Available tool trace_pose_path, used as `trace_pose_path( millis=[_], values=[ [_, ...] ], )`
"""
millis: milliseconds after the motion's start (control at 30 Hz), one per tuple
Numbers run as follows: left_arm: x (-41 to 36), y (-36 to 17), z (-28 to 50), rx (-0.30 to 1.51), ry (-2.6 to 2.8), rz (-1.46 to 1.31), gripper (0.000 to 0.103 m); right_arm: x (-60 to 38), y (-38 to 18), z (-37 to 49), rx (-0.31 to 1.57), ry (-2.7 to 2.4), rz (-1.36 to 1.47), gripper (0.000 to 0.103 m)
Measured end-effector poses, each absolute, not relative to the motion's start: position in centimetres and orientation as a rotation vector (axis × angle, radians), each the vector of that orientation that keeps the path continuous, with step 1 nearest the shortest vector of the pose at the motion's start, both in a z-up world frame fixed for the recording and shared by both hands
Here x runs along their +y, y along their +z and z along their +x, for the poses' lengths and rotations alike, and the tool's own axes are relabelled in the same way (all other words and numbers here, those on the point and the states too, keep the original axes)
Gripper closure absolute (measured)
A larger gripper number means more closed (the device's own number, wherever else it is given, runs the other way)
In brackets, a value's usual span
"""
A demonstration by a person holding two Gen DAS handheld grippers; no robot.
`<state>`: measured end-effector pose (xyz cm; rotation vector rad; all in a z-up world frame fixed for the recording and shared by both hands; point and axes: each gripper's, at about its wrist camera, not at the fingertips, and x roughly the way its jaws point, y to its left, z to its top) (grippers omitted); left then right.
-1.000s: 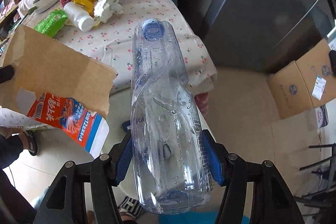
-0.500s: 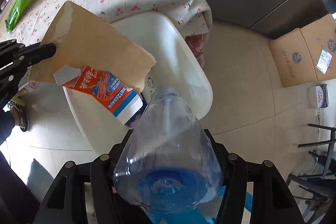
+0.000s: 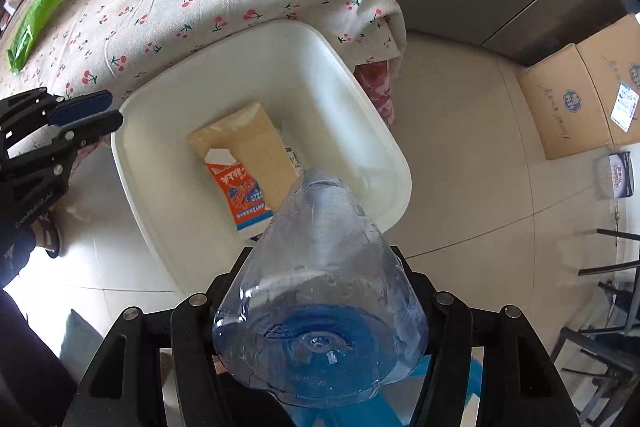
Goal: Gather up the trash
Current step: 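Grasp the green snack bag with the left gripper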
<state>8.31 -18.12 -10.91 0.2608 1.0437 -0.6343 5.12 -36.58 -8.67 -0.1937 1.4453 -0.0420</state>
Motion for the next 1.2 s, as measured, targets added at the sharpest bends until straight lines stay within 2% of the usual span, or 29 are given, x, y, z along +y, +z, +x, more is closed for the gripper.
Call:
trace_pose_path(
  millis=[100,200,367,567,833,1067,1133,1167,1200],
  values=[
    [-17.1,-9.9,8.2,1.040,-0.608,0.247,0.039,-36.6,-7.9,5.4,1.418,-0.052,-0.185,0.035],
    [-15.8,-8.8,8.1,1.033,-0.554,0.256,0.028,-36.3,-7.1,5.6,1.384,-0.047,-0.177,0.030],
    [-12.6,-6.8,8.3,1.020,-0.439,0.281,0.020,-35.1,-6.1,6.6,1.337,-0.037,-0.187,0.025],
    [-6.8,-5.8,10.5,1.015,-0.255,0.333,0.018,-32.8,-5.5,9.0,1.290,-0.013,-0.200,0.024],
    [0.1,-7.9,15.2,1.052,-0.029,0.438,0.018,-28.0,-4.7,12.0,1.245,0.068,-0.206,0.021],
    [2.8,-9.6,18.2,1.123,-0.010,0.354,0.018,-24.5,-5.5,14.4,1.234,0.094,-0.238,0.020],
    [2.8,-9.9,18.5,1.140,-0.026,0.334,0.023,-23.6,-5.9,14.9,1.234,0.097,-0.254,0.020],
    [2.9,-10.1,18.7,1.152,-0.034,0.325,0.034,-23.3,-6.0,15.1,1.234,0.101,-0.259,0.020],
    [3.0,-10.3,18.9,1.171,-0.042,0.315,0.039,-22.9,-6.2,15.3,1.235,0.106,-0.262,0.020]
  ],
)
